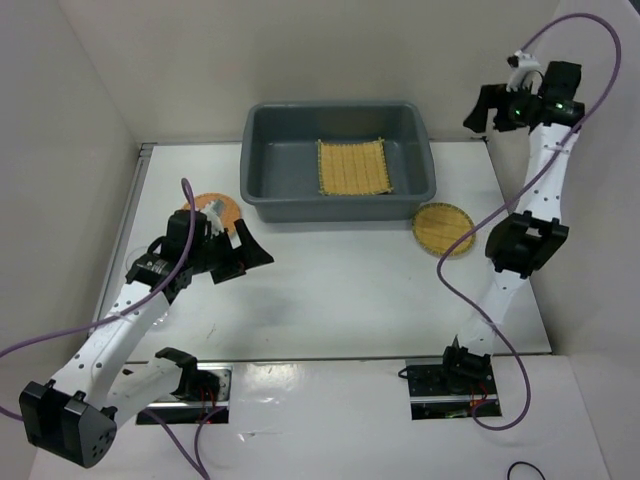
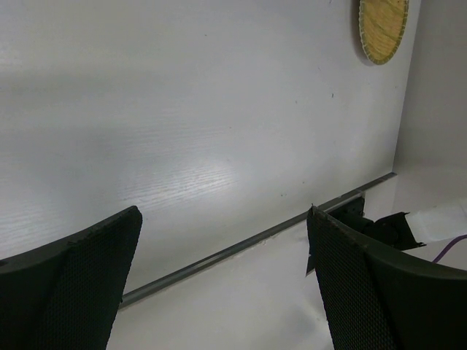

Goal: Place the mixed dishes into the plastic bin

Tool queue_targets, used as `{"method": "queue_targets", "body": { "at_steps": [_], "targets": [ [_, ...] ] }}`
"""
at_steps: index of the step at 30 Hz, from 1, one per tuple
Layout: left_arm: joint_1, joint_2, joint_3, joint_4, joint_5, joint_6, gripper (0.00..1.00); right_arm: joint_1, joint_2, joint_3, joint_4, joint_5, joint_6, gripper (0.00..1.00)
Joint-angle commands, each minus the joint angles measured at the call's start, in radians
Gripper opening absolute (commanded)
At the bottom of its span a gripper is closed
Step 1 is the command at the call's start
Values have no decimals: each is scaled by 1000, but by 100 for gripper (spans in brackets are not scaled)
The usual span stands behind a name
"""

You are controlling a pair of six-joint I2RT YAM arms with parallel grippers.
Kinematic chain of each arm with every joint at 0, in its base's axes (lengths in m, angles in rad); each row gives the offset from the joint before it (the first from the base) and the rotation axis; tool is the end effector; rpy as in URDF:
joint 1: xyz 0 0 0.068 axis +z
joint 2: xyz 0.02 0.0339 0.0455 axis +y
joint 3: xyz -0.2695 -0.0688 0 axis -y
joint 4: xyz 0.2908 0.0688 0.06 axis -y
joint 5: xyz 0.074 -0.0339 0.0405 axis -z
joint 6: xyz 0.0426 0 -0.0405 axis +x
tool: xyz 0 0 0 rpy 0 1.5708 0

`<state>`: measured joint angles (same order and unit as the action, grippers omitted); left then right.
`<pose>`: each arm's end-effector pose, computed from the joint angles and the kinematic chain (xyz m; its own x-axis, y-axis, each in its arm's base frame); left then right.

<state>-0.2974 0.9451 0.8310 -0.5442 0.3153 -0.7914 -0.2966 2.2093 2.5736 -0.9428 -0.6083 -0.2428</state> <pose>0.2337 -0.0854 0.2884 -0.7761 -0.4694 -0.4210 -0.0554 0.7159 -0.6960 0.5065 -0.1293 0.4300 -0.4552 -0.0672 -0.8878 -0.3371 0.9359 0.1020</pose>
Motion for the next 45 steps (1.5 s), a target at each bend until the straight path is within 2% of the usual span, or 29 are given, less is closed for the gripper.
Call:
{"method": "queue_targets", "body": {
  "at_steps": [1,2,5,9,13,18,22,24,27,28,31,32,34,35,37,38,41,45],
  "targets": [
    [12,-17,3,46,21,6,100,-111,148,-140,-355,-86,-280,98],
    [12,-17,3,37,21,6,100,-146,139,-246,-329,-97,-289,98],
    [12,-37,-19,36,30,6,100,-237,128,-387,-265,-97,-305,98],
    [12,-97,-43,27,30,-16,100,-259,106,-513,-243,-88,-380,98],
    [12,-153,-76,16,30,-57,100,-268,92,-662,-127,-53,-380,98],
    [12,-252,-102,-20,10,-109,100,-312,154,-701,-165,-119,-427,98],
    [12,-336,-144,-39,10,-152,100,-312,288,-690,-327,-252,-518,98],
    [12,-345,-154,-39,10,-161,100,-312,325,-679,-356,-290,-540,98],
    [12,-359,-155,-48,10,-161,100,-312,345,-708,-356,-300,-556,88],
    [12,-359,-155,-48,10,-161,100,-303,345,-720,-356,-300,-567,78],
    [12,-348,-155,-48,10,-161,100,-292,356,-739,-356,-300,-576,61],
    [12,-348,-155,-48,10,-161,100,-283,365,-739,-356,-300,-576,48],
    [12,-327,-155,-36,10,-161,100,-283,365,-748,-356,-309,-576,37],
    [12,-327,-155,-36,10,-161,100,-283,365,-757,-356,-309,-576,24],
    [12,-318,-155,-26,19,-152,100,-283,365,-757,-356,-309,-576,13],
    [12,-318,-155,-26,19,-152,100,-283,365,-757,-356,-300,-576,3],
    [12,-318,-155,-17,19,-152,100,-309,317,-768,-356,-291,-567,0],
    [12,-328,-174,-7,19,-152,100,-334,160,-799,-356,-255,-579,0]
  ]
}}
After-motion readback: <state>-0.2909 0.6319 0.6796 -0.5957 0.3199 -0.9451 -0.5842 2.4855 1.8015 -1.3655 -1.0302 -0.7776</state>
